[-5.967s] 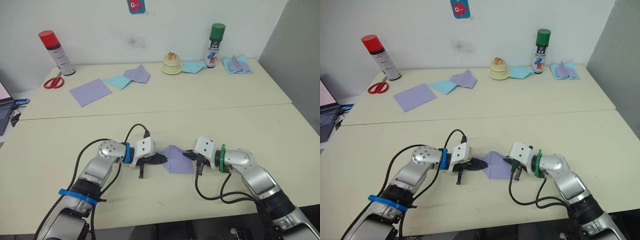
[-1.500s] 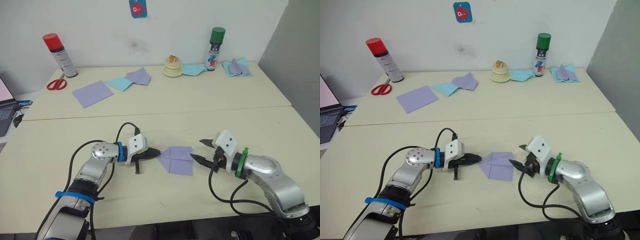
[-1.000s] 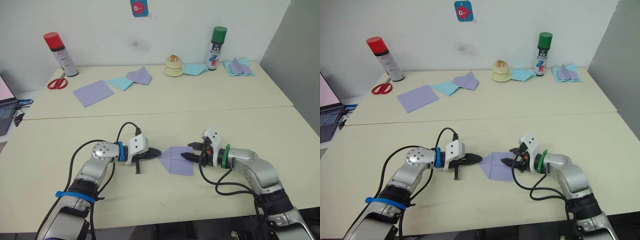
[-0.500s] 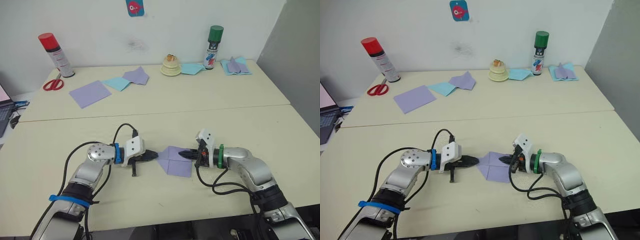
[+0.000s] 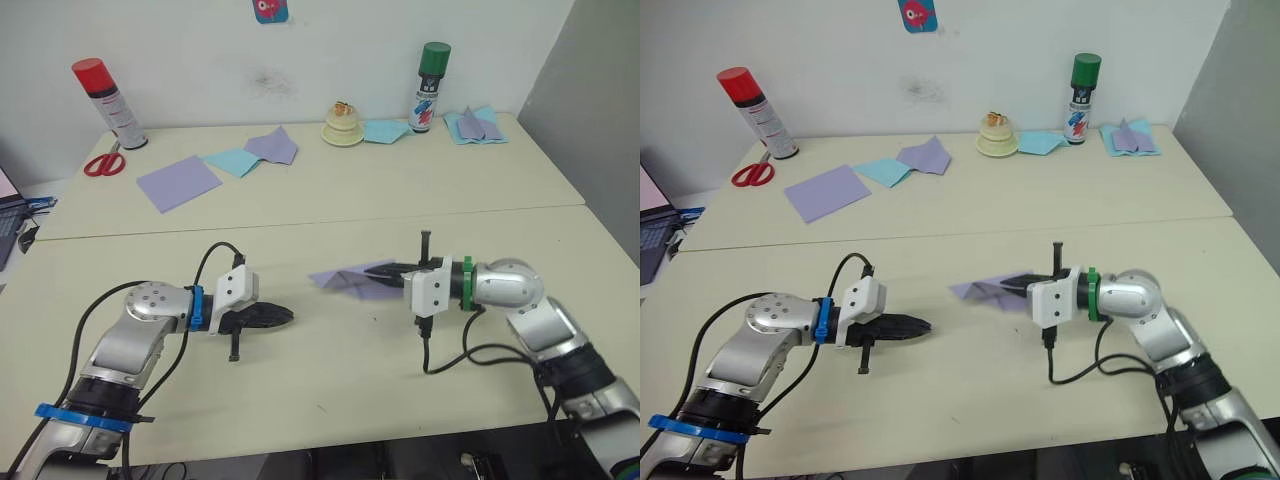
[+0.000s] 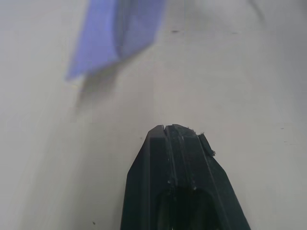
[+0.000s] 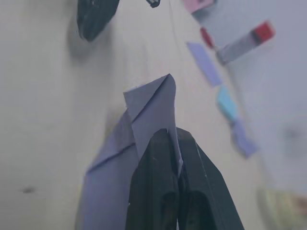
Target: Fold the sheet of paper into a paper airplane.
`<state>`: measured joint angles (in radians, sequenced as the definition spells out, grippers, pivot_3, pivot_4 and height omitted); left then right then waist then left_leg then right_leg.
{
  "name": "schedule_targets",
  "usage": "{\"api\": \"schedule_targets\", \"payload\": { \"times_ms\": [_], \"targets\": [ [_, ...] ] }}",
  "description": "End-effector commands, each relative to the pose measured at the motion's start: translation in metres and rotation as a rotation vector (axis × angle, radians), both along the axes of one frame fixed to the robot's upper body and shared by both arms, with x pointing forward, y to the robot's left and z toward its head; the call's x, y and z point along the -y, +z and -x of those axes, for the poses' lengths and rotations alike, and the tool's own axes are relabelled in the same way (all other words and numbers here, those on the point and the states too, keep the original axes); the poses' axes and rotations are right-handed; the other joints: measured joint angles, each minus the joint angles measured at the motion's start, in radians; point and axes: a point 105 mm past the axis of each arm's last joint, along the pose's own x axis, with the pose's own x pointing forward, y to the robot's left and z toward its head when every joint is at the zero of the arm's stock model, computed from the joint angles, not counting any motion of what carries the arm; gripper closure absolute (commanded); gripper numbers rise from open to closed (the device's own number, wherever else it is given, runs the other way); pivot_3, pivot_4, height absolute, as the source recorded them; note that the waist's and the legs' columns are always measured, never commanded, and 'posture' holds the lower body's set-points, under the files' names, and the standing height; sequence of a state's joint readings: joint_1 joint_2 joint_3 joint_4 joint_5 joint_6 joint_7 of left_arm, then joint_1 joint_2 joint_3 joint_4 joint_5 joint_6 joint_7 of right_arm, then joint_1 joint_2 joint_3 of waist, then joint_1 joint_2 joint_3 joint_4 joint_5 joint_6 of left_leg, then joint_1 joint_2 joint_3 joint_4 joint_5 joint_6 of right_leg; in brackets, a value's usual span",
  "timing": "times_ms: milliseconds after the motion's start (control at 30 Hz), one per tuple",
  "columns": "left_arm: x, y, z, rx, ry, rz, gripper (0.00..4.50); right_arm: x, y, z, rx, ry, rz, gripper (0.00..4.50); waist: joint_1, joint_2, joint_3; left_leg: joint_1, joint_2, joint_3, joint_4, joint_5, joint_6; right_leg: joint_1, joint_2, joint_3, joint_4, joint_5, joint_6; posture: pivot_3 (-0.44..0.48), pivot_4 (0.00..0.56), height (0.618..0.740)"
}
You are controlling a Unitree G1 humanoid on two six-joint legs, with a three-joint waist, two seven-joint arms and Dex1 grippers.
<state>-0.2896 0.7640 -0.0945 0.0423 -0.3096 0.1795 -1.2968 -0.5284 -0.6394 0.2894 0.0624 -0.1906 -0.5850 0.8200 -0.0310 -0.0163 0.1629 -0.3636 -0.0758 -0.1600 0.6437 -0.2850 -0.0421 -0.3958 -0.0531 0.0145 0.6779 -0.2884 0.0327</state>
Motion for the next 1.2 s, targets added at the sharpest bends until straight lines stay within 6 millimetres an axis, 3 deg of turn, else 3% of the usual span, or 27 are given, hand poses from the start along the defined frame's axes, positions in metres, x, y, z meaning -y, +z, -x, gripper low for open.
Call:
{"api": "schedule_targets", "payload": {
  "times_ms": [33, 167, 333, 500, 733, 833, 1133, 1200],
  "targets": [
    [0.0, 0.019, -0.002, 0.042, 0.03, 0.061, 4.5, -0.001, -0.002, 0.004, 0.207, 0.063, -0.003, 4.48, 0.0, -0.001, 0.001, 0.0, 0.0, 0.0, 0.0, 0.001, -0.002, 0.0, 0.0, 0.0, 0.0, 0.0, 0.0, 0.0, 0.15, 0.74],
    [-0.002, 0.02, 0.009, 0.033, 0.028, 0.076, 4.5, -0.006, -0.042, 0.024, 0.168, 0.113, -0.026, 4.48, 0.0, -0.001, 0.001, -0.001, 0.0, 0.001, 0.0, 0.001, -0.003, -0.001, 0.0, 0.001, -0.001, 0.0, 0.0, 0.0, 0.15, 0.74],
    [-0.007, 0.012, 0.024, 0.0, 0.004, 0.035, 4.5, -0.011, -0.074, 0.046, 0.095, 0.127, -0.037, 4.48, -0.001, -0.001, 0.001, -0.001, 0.0, 0.002, 0.0, 0.001, -0.003, -0.002, 0.0, 0.003, 0.001, 0.0, -0.001, 0.0, 0.15, 0.74],
    [-0.001, 0.012, 0.029, -0.003, -0.033, 0.036, 4.5, -0.016, -0.089, 0.059, 0.036, 0.128, -0.039, 4.48, 0.001, -0.001, 0.0, 0.002, 0.0, 0.0, 0.0, -0.001, 0.001, 0.002, 0.001, 0.001, 0.001, 0.0, -0.001, 0.0, 0.15, 0.74],
    [0.013, 0.032, 0.028, 0.057, -0.081, 0.099, 4.5, -0.013, -0.096, 0.059, -0.018, 0.102, -0.019, 4.48, 0.001, -0.001, 0.0, 0.002, 0.0, 0.0, 0.001, 0.0, 0.001, 0.003, 0.001, 0.001, 0.001, 0.0, -0.001, 0.0, 0.15, 0.74],
    [0.016, 0.039, 0.034, 0.062, -0.126, 0.09, 4.5, -0.011, -0.098, 0.063, -0.053, 0.104, -0.026, 3.92, 0.001, -0.002, 0.0, 0.002, 0.0, 0.0, 0.001, 0.0, 0.001, 0.003, 0.001, 0.001, 0.001, 0.0, -0.001, 0.0, 0.15, 0.74],
    [0.018, 0.047, 0.037, 0.056, -0.159, 0.064, 4.5, 0.009, -0.093, 0.075, -0.079, 0.139, 0.013, 0.9, 0.003, -0.002, 0.0, 0.002, 0.0, 0.0, 0.001, -0.001, 0.001, 0.004, 0.001, 0.001, 0.0, 0.0, -0.001, 0.0, 0.15, 0.74],
    [0.017, 0.047, 0.035, 0.056, -0.151, 0.06, 4.5, 0.012, -0.087, 0.078, -0.089, 0.144, -0.003, 0.9, 0.003, -0.002, 0.0, 0.002, 0.0, 0.0, 0.001, -0.001, 0.001, 0.005, 0.0, 0.0, -0.001, 0.0, -0.001, 0.0, 0.15, 0.74]
  ]
}}
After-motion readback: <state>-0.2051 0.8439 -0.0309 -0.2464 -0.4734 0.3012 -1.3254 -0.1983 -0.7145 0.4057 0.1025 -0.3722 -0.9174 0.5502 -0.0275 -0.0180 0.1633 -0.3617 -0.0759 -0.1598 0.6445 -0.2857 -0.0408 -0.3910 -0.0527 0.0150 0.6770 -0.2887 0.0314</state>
